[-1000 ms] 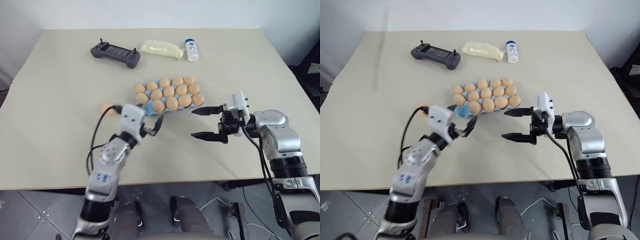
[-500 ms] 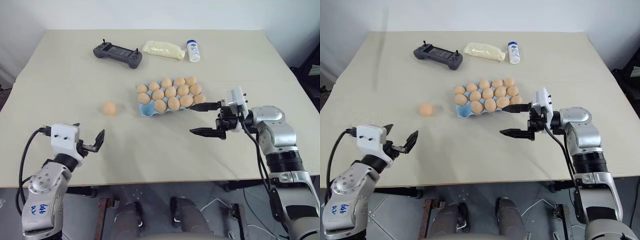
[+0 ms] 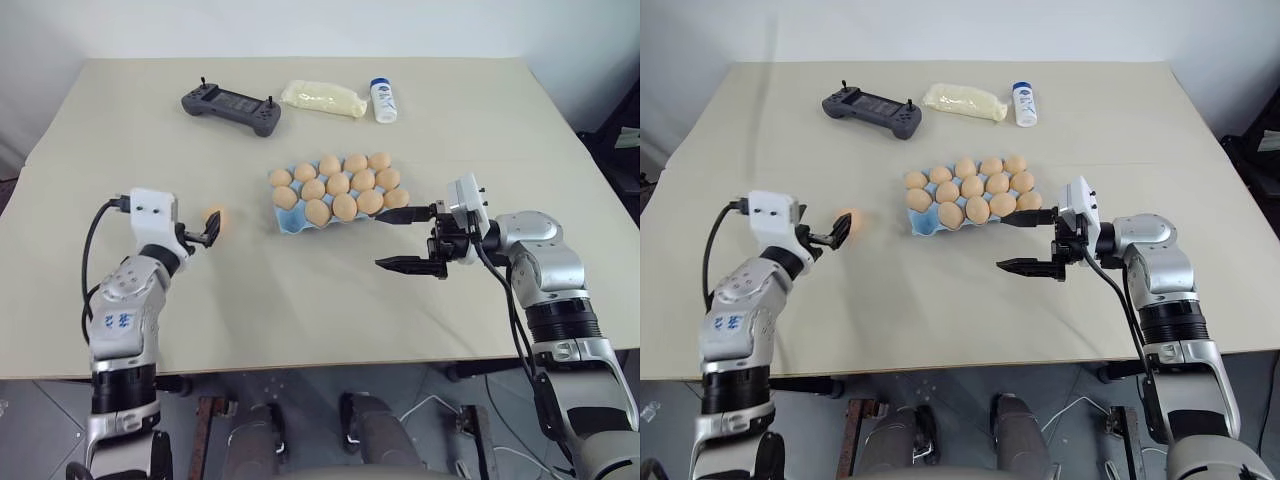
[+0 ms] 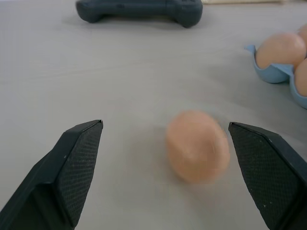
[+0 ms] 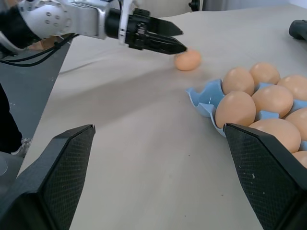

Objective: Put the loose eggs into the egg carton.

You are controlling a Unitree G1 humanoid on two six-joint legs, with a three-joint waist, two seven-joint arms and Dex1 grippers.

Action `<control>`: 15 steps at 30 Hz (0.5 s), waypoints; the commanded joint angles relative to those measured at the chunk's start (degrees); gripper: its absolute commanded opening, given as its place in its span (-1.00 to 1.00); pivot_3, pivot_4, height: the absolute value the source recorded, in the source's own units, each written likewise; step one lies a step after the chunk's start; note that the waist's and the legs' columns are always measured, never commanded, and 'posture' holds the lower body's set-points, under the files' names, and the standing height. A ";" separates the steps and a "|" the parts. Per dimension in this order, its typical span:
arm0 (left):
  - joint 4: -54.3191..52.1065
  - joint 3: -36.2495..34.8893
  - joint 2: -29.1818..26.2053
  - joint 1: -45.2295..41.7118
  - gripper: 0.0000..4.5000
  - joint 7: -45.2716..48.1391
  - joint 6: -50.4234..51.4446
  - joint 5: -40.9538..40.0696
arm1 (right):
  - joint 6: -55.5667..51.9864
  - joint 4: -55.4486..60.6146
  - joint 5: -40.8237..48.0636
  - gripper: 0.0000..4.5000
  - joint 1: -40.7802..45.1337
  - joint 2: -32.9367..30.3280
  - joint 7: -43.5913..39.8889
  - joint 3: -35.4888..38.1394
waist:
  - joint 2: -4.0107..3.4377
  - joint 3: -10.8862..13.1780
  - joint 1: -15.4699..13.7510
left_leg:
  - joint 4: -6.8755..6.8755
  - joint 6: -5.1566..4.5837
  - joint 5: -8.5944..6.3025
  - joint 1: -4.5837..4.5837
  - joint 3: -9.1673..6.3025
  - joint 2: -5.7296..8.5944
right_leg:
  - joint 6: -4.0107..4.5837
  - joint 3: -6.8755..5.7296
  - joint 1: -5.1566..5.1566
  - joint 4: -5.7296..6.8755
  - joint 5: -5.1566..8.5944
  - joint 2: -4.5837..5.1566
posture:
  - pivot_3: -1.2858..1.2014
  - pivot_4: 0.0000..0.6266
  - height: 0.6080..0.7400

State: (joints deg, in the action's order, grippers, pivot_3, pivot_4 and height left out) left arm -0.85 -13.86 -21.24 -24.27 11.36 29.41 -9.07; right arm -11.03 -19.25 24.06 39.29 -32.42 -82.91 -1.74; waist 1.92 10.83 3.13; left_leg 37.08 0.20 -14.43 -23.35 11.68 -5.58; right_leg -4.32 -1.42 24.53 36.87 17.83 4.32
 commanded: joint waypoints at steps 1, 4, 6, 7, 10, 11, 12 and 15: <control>5.80 1.98 0.00 -3.79 0.99 0.59 -3.68 1.21 | 0.41 2.19 0.73 1.00 0.07 -0.49 -0.03 1.01 | 0.00 0.00 0.05 | 0.00 0.00 0.00 0.00 0.03 0.01 | 0.00 0.01 0.01 0.00 0.00 -0.01 | 0.03 -0.52 1.00; 10.54 4.11 0.22 -5.83 0.99 0.66 -5.78 2.68 | 0.20 2.66 0.66 1.00 -0.16 -0.78 0.26 1.11 | 0.00 0.00 0.03 | 0.01 0.01 0.00 0.01 0.09 0.02 | -0.01 0.01 0.03 0.01 0.00 -0.06 | 0.03 -0.52 1.00; 12.06 5.48 0.12 -6.52 0.91 1.23 -4.15 3.12 | -0.04 3.09 0.75 1.00 -0.29 -0.97 0.44 1.27 | 0.00 0.00 0.06 | 0.02 0.04 -0.01 0.01 0.10 0.02 | 0.00 0.03 0.04 0.01 0.00 -0.11 | 0.03 -0.52 1.00; 12.55 5.85 0.08 -6.70 0.81 1.15 -2.97 3.30 | -0.15 3.27 0.80 1.00 -0.35 -1.04 0.50 1.33 | 0.00 0.00 0.02 | 0.02 0.06 -0.01 0.01 0.10 0.01 | 0.00 0.03 0.04 0.01 0.00 -0.14 | 0.03 -0.52 1.00; 12.05 6.20 0.16 -6.50 0.47 0.80 -1.73 3.23 | -0.23 3.56 0.79 1.00 -0.58 -1.20 0.69 1.41 | 0.00 0.00 0.03 | 0.02 0.08 -0.01 0.00 0.09 0.00 | 0.00 0.03 0.06 0.02 0.00 -0.17 | 0.03 -0.52 1.00; 11.81 6.13 0.18 -6.49 0.30 0.70 -1.71 3.17 | -0.29 3.64 0.80 1.00 -0.63 -1.23 0.78 1.42 | 0.00 0.00 0.04 | 0.02 0.09 -0.01 0.01 0.10 -0.01 | 0.00 0.04 0.06 0.02 0.00 -0.17 | 0.03 -0.52 1.00; 11.68 6.12 0.13 -6.49 0.19 0.68 -1.88 3.21 | -0.32 3.67 0.80 1.00 -0.66 -1.25 0.84 1.42 | 0.00 0.00 0.05 | 0.02 0.09 -0.01 0.01 0.10 -0.01 | 0.00 0.04 0.06 0.03 0.00 -0.17 | 0.03 -0.52 1.00; 11.43 5.68 -0.20 -6.97 -0.18 0.22 -1.95 3.33 | -0.25 3.57 0.76 1.00 -0.57 -1.32 0.97 1.36 | 0.00 0.00 0.04 | 0.03 0.09 -0.01 0.01 0.09 -0.02 | 0.00 0.04 0.05 0.04 0.00 -0.16 | 0.03 -0.52 1.00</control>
State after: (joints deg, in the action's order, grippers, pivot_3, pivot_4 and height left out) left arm 12.28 -7.79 -20.87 -30.30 12.05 27.61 -6.18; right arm -11.34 -17.87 24.05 38.89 -32.88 -82.07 -1.77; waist 1.92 10.83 3.16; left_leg 37.11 0.29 -14.45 -23.34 11.78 -5.61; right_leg -4.32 -1.38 24.58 36.91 17.83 4.16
